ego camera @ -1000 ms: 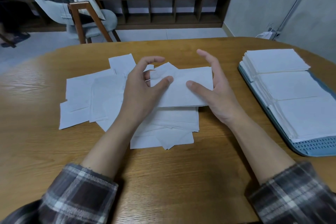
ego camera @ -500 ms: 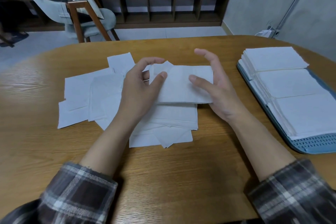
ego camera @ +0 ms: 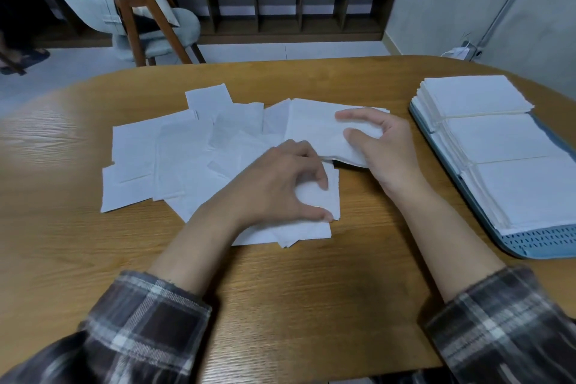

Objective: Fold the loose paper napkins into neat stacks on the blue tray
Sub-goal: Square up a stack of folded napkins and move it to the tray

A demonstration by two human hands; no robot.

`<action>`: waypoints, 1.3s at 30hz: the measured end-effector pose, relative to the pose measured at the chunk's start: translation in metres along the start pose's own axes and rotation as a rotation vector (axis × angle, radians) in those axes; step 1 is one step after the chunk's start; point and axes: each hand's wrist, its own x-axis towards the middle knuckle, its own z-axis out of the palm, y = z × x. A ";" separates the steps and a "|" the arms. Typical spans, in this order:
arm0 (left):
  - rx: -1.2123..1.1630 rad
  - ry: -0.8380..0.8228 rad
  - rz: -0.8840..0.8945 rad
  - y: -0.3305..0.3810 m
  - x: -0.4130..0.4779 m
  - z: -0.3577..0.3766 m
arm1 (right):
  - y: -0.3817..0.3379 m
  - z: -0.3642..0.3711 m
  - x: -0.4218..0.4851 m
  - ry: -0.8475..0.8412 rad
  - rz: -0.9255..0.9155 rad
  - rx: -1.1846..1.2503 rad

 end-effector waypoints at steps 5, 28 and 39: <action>-0.025 0.053 0.022 -0.004 0.001 -0.003 | -0.002 0.002 -0.001 -0.022 -0.008 -0.035; -0.153 0.506 0.065 -0.004 0.002 -0.014 | -0.012 0.004 -0.012 -0.221 -0.206 -0.045; -0.612 0.605 -0.161 -0.002 -0.004 -0.030 | -0.008 -0.003 -0.003 -0.111 0.006 0.215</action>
